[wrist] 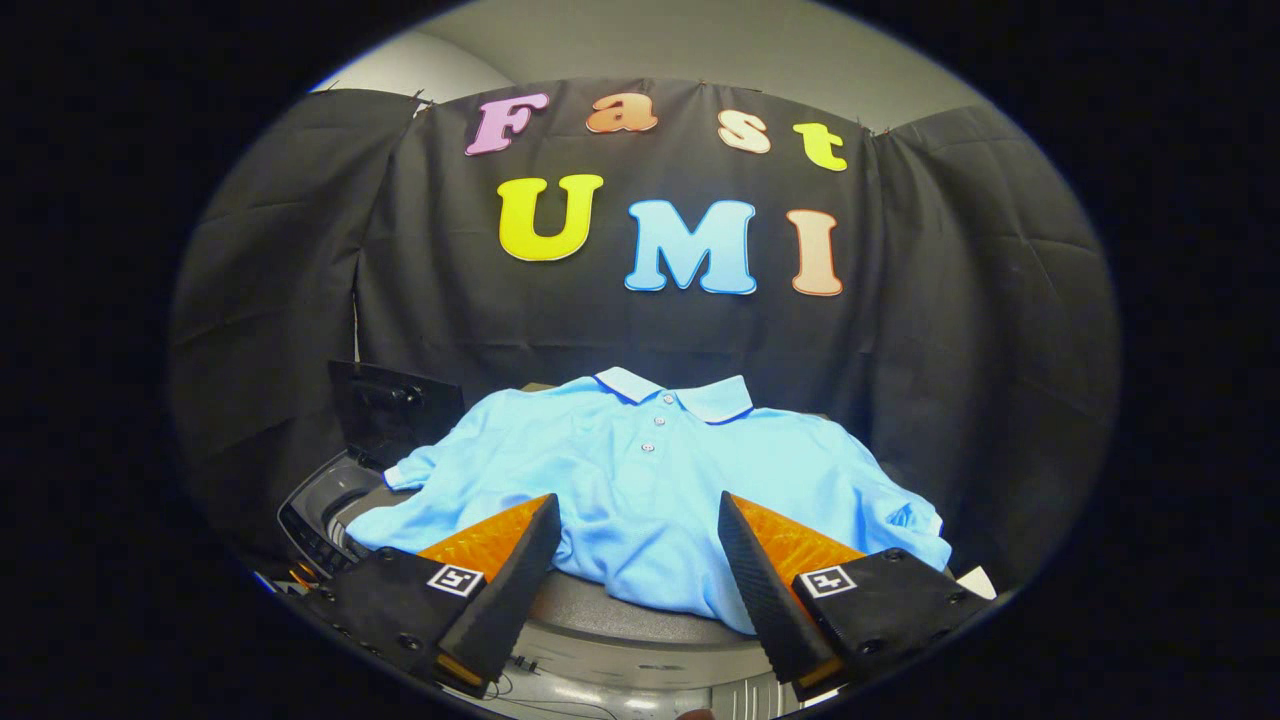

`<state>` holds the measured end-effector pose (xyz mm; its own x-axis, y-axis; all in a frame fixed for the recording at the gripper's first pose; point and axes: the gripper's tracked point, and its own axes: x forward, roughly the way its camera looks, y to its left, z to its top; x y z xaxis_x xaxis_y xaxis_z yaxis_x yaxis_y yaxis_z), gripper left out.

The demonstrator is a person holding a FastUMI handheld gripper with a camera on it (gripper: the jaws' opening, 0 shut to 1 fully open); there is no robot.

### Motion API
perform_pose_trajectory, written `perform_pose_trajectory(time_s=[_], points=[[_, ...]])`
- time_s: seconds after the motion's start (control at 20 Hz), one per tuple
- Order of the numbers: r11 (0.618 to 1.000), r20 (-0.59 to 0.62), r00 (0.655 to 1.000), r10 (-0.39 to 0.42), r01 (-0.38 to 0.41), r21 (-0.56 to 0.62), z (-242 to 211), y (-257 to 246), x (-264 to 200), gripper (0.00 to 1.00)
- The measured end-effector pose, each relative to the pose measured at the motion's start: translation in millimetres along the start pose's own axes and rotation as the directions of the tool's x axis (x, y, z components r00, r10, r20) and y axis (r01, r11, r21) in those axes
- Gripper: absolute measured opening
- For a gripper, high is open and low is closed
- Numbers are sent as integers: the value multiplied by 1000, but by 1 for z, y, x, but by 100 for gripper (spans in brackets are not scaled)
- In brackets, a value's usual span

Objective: Put the clothes into the washing machine and then close the washing machine lid.

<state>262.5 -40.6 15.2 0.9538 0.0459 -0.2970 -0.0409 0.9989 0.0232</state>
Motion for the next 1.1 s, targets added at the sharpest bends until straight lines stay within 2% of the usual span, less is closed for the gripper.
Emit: perform_pose_trajectory(time_s=[0.45,0.6,0.65,0.7,0.8,0.9,0.95,1.1], points=[[991,-33,999,31,-26,128,-15,2,11,99],[995,-38,999,24,-20,93,-15,3,15,92],[994,-27,998,57,-54,100,-15,9,18,92],[992,-27,998,59,-56,113,-16,11,19,91],[990,-36,998,46,-41,133,-11,11,24,29],[993,-45,999,31,-25,115,-13,9,20,29],[994,-49,998,32,-27,104,-13,10,18,2],[991,-60,997,44,-36,127,-10,9,19,1]])
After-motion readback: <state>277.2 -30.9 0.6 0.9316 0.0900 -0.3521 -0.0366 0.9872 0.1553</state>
